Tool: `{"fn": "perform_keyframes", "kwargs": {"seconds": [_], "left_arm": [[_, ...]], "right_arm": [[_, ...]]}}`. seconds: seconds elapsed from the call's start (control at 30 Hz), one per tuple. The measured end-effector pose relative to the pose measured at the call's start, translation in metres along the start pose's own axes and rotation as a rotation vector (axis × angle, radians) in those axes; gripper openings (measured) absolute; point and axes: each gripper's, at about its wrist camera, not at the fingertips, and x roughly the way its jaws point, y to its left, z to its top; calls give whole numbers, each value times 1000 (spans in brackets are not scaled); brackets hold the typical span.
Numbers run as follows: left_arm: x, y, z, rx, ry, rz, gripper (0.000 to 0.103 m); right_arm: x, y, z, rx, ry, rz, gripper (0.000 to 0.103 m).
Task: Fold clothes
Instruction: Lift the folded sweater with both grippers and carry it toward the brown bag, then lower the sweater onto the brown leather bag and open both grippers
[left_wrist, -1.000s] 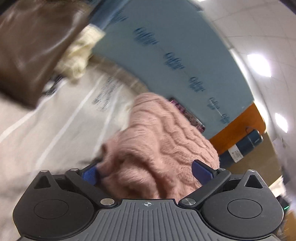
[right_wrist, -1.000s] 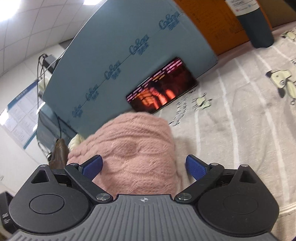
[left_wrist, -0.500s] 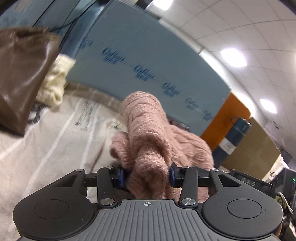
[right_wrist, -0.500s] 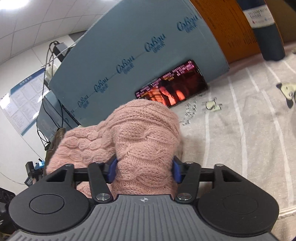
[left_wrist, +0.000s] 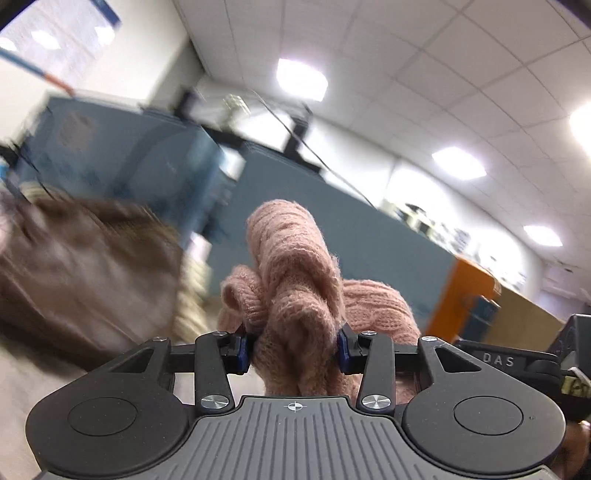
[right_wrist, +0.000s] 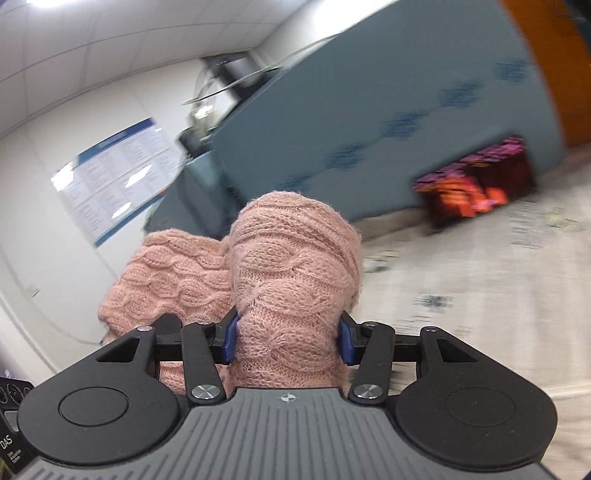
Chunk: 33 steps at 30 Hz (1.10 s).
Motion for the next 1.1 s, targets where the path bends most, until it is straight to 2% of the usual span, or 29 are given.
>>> {"fn": "perform_keyframes", "kwargs": {"seconds": [0.2,0.33,0.53,0.7,0.77,0.87,0.9,0.93,1.0,1.1], "left_arm": [[-20,39,32,24,-172,144,40],[-27,68,52,0,-241,202,40],[-10,105,62,-14,-241,246,41],[21,126,60,45,-164,275,43],[36,133,57,89,-138,309,49],[50,151,50,54,-128,382,72],[52,157,47,22,-122,403,91],[53,164,45,-11,-117,424,101],[59,174,43,-37,-72,454,101],[71,185,40,-36,8,532,103]], "right_arm": [[53,72,1,-92,5,99,47],[87,108,3,-127,-6,157,47],[130,130,11,-135,-12,159,47],[167,126,11,-166,23,121,47],[183,120,9,-181,45,92,47],[207,109,7,-186,70,57,47],[215,104,7,-185,76,47,49],[220,101,6,-188,83,43,53],[232,96,4,-206,111,44,61],[243,92,-2,-243,136,37,63]]}}
